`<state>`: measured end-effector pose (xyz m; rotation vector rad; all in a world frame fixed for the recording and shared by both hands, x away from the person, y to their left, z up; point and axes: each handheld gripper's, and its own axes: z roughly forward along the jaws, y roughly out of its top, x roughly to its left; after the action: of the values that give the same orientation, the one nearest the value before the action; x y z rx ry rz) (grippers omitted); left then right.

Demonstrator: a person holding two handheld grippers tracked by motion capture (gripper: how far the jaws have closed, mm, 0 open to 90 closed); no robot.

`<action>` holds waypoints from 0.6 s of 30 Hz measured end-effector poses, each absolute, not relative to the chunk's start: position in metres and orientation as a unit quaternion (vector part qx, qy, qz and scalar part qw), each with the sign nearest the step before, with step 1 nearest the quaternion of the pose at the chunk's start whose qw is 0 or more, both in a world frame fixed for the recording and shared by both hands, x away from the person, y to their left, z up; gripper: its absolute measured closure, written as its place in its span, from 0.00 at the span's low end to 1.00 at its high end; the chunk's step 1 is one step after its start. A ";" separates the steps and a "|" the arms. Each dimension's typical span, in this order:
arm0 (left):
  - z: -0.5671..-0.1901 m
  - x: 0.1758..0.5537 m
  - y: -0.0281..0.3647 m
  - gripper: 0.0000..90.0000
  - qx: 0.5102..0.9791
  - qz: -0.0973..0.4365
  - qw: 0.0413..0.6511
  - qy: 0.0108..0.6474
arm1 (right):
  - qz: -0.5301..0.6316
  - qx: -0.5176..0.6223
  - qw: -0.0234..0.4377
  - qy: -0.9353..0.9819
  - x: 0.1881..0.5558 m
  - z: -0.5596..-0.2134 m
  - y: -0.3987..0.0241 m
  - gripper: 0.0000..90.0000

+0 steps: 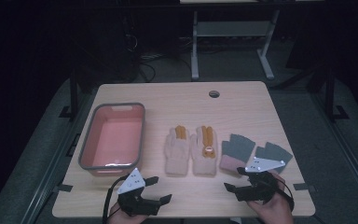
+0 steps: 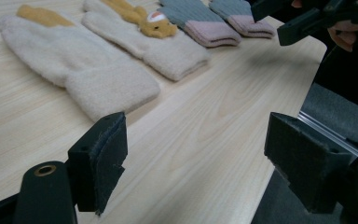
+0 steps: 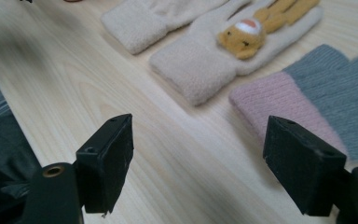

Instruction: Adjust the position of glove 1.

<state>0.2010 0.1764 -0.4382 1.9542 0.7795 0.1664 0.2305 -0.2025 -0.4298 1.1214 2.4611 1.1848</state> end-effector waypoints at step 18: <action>-0.444 0.208 0.176 0.24 0.812 0.077 0.478 0.325 | 0.360 0.356 0.068 0.860 0.258 -0.409 -0.188 0.27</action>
<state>0.2084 0.1761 -0.4439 1.9840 0.7928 0.1889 0.2575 -0.1875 -0.4093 1.0719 2.5898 1.0859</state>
